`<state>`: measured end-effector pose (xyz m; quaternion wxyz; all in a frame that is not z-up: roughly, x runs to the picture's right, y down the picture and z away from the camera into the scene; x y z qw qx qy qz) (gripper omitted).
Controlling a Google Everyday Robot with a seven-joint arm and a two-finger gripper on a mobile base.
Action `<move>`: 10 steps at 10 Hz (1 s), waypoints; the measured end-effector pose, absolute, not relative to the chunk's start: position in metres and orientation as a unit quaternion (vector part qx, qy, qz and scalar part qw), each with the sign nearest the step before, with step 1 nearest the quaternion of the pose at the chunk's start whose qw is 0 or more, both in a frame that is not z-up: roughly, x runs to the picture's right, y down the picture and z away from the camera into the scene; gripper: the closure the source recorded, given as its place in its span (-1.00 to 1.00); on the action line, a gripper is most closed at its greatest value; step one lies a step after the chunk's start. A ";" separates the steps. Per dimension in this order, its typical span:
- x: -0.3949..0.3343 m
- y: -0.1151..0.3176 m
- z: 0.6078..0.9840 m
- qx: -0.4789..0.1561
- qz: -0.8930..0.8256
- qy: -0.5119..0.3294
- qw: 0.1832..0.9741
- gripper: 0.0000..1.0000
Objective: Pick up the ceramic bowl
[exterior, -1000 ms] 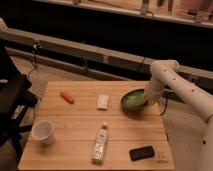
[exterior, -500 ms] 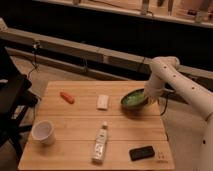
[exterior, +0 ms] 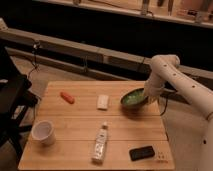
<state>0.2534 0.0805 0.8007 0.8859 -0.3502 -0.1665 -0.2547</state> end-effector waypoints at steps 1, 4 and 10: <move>0.253 0.079 0.799 -0.350 -0.255 -0.167 0.886 1.00; 0.252 0.077 0.796 -0.350 -0.255 -0.166 0.886 1.00; 0.251 0.072 0.789 -0.349 -0.254 -0.166 0.886 1.00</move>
